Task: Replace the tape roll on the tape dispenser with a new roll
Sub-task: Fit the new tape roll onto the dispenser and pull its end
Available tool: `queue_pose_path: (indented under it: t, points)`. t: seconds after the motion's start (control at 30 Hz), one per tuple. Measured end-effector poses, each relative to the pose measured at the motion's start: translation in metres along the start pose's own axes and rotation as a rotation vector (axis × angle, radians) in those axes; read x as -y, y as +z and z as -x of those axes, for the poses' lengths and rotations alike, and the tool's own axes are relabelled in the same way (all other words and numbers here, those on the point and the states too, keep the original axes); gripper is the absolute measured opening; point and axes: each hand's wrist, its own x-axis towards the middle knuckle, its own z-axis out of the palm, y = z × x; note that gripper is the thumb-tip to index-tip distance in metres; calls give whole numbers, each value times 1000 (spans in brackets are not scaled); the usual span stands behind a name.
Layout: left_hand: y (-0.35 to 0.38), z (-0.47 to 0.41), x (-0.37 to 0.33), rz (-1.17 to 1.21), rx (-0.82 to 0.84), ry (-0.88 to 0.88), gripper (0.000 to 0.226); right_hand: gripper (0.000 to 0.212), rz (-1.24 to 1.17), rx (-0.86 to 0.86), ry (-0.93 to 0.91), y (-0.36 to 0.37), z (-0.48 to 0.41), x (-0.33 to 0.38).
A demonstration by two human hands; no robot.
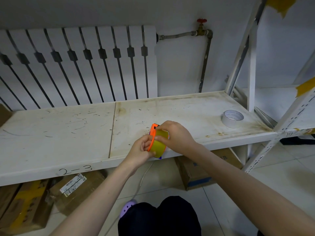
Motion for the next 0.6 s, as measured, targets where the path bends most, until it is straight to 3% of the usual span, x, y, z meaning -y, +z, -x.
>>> queue_pose_path:
  t: [0.1, 0.33, 0.47, 0.6]
  points:
    - [1, 1, 0, -17, 18, 2, 39, 24, -107, -54, 41, -3, 0, 0]
    - [-4, 3, -2, -62, 54, 3, 36, 13, -278, -84, 203, -4, -4, 1]
    - [-7, 5, -9, -81, 100, 0, 32, 16, -153, -76, 173, -3, -3, 5]
    - [-5, 5, -11, -88, 19, -27, 32, 22, 21, 1, 176, 0, -4, 12]
